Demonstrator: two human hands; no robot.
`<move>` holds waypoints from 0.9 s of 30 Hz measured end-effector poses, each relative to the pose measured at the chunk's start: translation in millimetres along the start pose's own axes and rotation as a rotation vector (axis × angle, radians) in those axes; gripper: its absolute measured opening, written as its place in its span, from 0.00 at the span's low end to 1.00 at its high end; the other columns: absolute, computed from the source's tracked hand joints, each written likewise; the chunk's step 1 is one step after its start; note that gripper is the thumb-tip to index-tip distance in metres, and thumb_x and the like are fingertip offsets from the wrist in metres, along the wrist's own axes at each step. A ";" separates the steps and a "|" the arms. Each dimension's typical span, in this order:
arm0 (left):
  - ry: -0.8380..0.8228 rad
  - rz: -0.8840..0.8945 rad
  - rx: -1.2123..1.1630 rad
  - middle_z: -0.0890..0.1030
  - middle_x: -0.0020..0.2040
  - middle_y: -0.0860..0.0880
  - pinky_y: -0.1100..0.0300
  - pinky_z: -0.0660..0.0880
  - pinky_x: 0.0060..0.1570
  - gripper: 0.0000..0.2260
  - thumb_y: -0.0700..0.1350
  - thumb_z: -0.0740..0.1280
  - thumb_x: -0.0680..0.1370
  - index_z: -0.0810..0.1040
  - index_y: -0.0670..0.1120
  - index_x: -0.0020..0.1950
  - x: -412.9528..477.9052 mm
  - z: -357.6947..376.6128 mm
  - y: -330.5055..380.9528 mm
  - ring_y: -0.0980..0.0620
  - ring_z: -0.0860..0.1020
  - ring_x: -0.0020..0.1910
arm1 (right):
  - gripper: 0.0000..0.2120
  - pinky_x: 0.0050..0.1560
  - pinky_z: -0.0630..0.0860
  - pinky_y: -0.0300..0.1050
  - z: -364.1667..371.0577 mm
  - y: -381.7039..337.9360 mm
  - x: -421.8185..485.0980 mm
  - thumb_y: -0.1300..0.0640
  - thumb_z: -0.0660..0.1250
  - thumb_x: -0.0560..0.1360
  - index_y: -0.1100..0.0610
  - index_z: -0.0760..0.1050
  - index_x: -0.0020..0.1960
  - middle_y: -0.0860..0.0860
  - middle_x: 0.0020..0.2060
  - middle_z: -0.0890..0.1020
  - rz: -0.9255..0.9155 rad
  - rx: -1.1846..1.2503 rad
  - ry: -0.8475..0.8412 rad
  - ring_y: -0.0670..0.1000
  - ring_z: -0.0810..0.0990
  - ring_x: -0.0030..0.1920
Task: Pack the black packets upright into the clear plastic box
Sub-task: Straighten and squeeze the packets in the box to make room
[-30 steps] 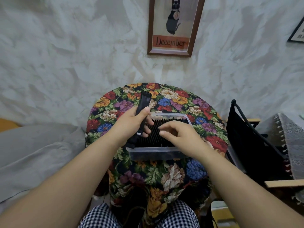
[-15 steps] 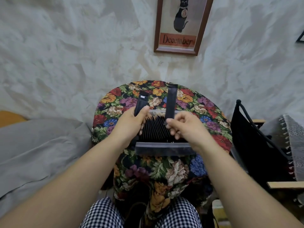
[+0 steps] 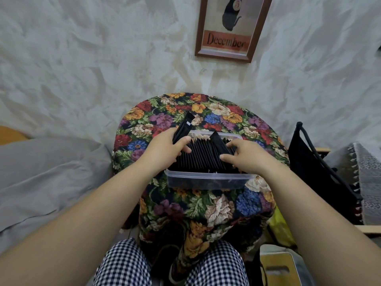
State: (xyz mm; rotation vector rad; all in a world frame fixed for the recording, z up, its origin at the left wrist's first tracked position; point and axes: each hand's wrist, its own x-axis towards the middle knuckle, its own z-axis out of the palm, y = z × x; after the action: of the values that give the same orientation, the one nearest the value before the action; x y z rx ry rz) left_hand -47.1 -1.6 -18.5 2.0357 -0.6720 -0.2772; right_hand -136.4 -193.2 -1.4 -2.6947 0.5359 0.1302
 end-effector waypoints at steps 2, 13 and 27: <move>-0.011 -0.001 0.010 0.83 0.43 0.55 0.59 0.74 0.39 0.09 0.52 0.57 0.82 0.71 0.51 0.58 0.7 -1.3 -0.2 0.59 0.76 0.35 | 0.19 0.43 0.72 0.45 2.3 -2.2 2.7 0.46 0.64 0.78 0.57 0.73 0.62 0.53 0.46 0.78 0.004 -0.061 0.071 0.52 0.76 0.43; -0.257 0.018 0.100 0.82 0.53 0.57 0.52 0.73 0.55 0.13 0.55 0.56 0.81 0.69 0.53 0.63 14.0 -3.1 10.9 0.52 0.78 0.56 | 0.04 0.33 0.82 0.44 -5.8 -10.2 11.3 0.66 0.65 0.76 0.60 0.71 0.45 0.56 0.39 0.74 0.164 0.769 0.008 0.51 0.75 0.36; -0.332 0.013 0.085 0.81 0.55 0.58 0.68 0.71 0.50 0.14 0.54 0.56 0.82 0.69 0.53 0.66 11.4 -5.0 -0.7 0.61 0.76 0.55 | 0.10 0.23 0.68 0.37 11.1 -30.3 13.9 0.59 0.67 0.74 0.57 0.69 0.35 0.53 0.28 0.78 0.076 0.387 0.082 0.42 0.70 0.17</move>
State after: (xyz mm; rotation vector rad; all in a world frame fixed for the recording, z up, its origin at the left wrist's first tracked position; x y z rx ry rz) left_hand -35.3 -4.2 -15.6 2.0857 -0.9123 -0.5967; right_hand -112.1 -167.9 -3.0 -2.3112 0.6178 -0.0591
